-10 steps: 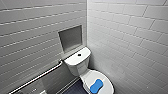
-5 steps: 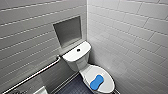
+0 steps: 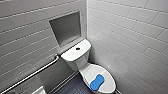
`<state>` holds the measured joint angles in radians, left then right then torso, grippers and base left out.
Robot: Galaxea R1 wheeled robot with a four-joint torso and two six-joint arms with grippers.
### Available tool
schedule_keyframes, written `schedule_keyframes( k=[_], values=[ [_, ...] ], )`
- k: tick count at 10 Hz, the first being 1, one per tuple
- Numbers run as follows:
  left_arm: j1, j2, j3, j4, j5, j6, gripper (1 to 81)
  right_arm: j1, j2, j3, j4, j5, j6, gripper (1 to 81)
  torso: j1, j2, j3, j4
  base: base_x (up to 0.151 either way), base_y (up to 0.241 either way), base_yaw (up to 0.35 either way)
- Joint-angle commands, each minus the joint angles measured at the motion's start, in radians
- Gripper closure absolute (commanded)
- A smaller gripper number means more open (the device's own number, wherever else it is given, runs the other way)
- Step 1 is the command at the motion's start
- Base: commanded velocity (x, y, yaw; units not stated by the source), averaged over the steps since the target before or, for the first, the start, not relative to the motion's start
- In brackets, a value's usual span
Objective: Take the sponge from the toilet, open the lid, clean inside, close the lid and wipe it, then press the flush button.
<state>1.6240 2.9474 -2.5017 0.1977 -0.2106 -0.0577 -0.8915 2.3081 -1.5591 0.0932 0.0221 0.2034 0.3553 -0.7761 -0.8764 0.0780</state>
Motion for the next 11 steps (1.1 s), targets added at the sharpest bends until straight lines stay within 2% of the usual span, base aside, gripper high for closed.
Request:
schedule_keyframes(
  k=[1, 5, 6, 9, 10, 11],
  values=[
    [0.040, -0.004, 0.006, 0.002, 0.074, -0.001, 1.0, 0.097, 0.004, -0.036, 0.016, -0.056, 0.037, 1.0, 0.062, -0.095, 0.000, 0.000, 0.000, 0.000, 0.000],
    [0.044, -0.002, 0.004, 0.000, 0.074, -0.002, 1.0, 0.127, 0.090, -0.122, 0.017, -0.054, 0.077, 1.0, 0.156, -0.246, -0.001, 0.000, 0.000, 0.000, 0.000],
    [0.043, -0.003, 0.006, 0.002, 0.073, -0.002, 1.0, 0.137, 0.114, -0.139, 0.016, -0.054, 0.092, 1.0, 0.180, -0.285, -0.064, 0.000, 0.000, 0.000, 0.000],
    [0.044, -0.004, 0.004, 0.000, 0.073, -0.002, 1.0, 0.171, 0.153, -0.162, 0.013, -0.053, 0.131, 1.0, 0.240, -0.381, -0.156, 0.000, 0.000, 0.000, 0.000],
    [0.046, -0.002, 0.004, 0.000, 0.073, -0.004, 1.0, 0.185, 0.156, -0.163, 0.013, -0.053, 0.143, 1.0, 0.263, -0.417, -0.096, 0.000, 0.000, 0.000, 0.000],
    [0.044, -0.002, 0.004, 0.002, 0.073, -0.002, 1.0, 0.197, 0.159, -0.166, 0.013, -0.053, 0.157, 1.0, 0.279, -0.443, -0.121, 0.000, 0.000, 0.000, 0.000]
  ],
)
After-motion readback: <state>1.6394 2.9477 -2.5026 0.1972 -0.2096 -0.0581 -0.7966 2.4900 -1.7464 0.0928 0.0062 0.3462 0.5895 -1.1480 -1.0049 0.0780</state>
